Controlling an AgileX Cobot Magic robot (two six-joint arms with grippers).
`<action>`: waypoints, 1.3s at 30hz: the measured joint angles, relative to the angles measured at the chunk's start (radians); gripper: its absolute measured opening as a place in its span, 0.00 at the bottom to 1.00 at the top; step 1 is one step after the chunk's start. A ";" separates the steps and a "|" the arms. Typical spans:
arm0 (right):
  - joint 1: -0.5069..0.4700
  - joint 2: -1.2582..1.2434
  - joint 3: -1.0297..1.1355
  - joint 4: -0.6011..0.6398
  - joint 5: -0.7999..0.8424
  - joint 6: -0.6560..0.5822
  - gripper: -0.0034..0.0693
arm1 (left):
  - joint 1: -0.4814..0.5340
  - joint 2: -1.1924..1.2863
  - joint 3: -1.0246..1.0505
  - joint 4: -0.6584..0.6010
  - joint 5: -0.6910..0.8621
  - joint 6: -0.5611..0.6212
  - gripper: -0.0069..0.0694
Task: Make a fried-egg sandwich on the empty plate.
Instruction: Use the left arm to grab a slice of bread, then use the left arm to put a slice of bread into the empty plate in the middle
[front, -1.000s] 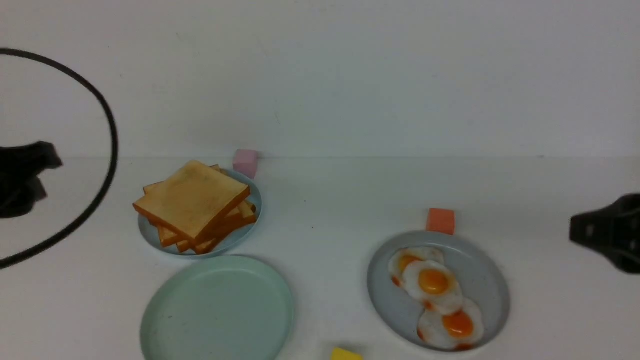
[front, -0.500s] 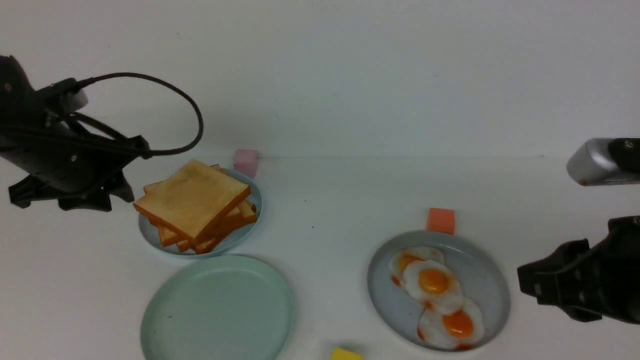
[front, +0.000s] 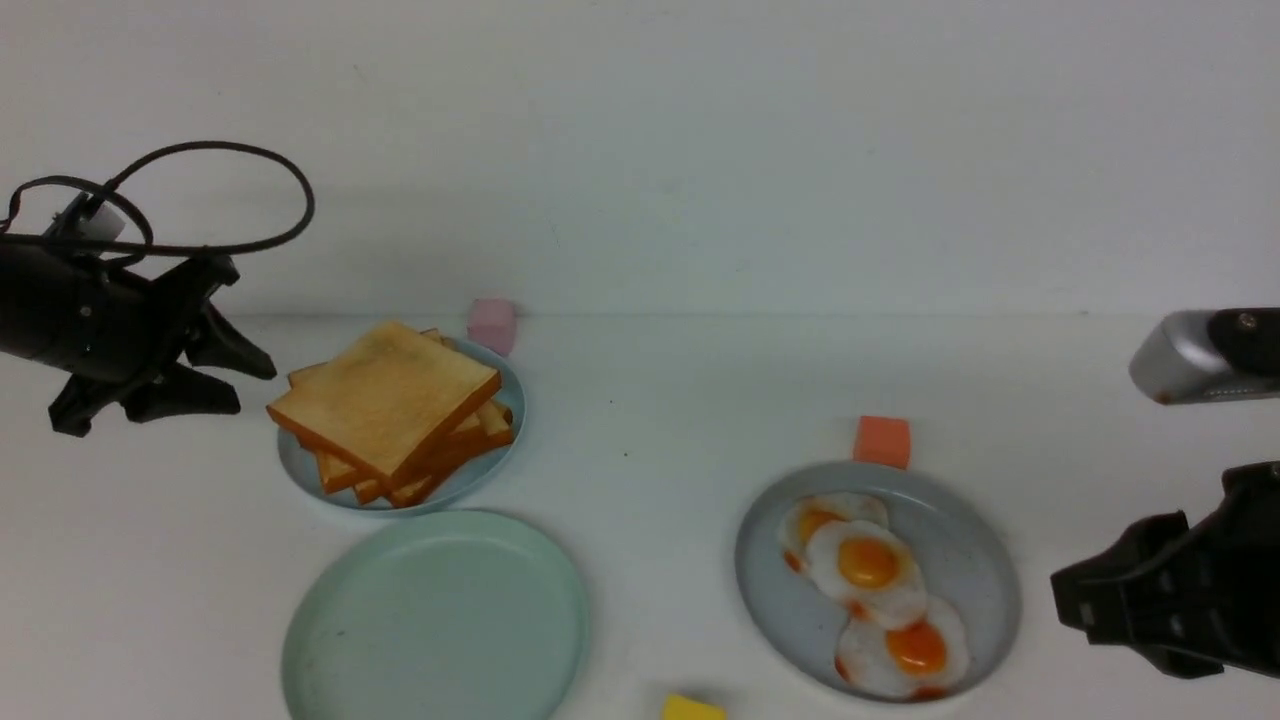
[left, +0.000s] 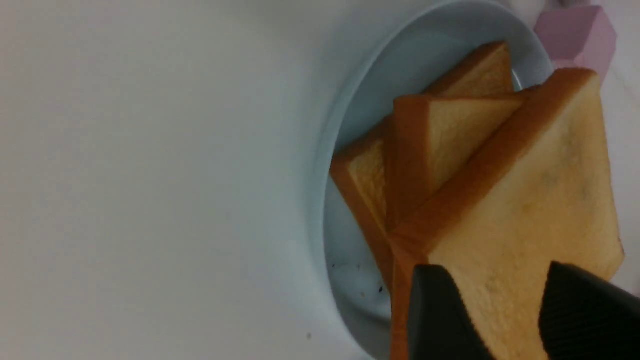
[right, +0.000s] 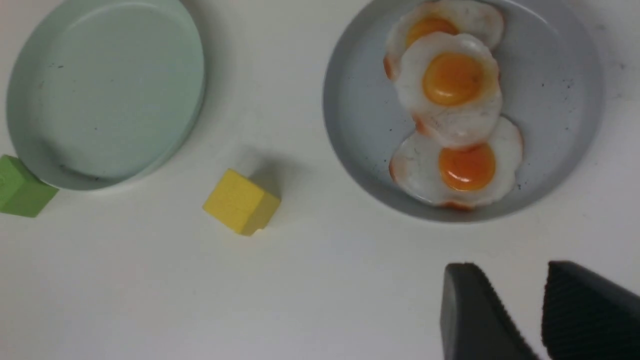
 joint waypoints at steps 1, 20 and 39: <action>0.000 0.000 0.000 0.000 -0.001 0.000 0.38 | 0.001 0.018 0.000 -0.018 0.000 0.020 0.56; 0.000 0.000 0.000 -0.003 -0.020 0.000 0.38 | 0.001 0.109 0.000 -0.161 -0.026 0.158 0.49; 0.005 0.000 0.000 -0.006 -0.023 0.000 0.38 | 0.035 -0.098 -0.002 -0.144 0.308 0.597 0.26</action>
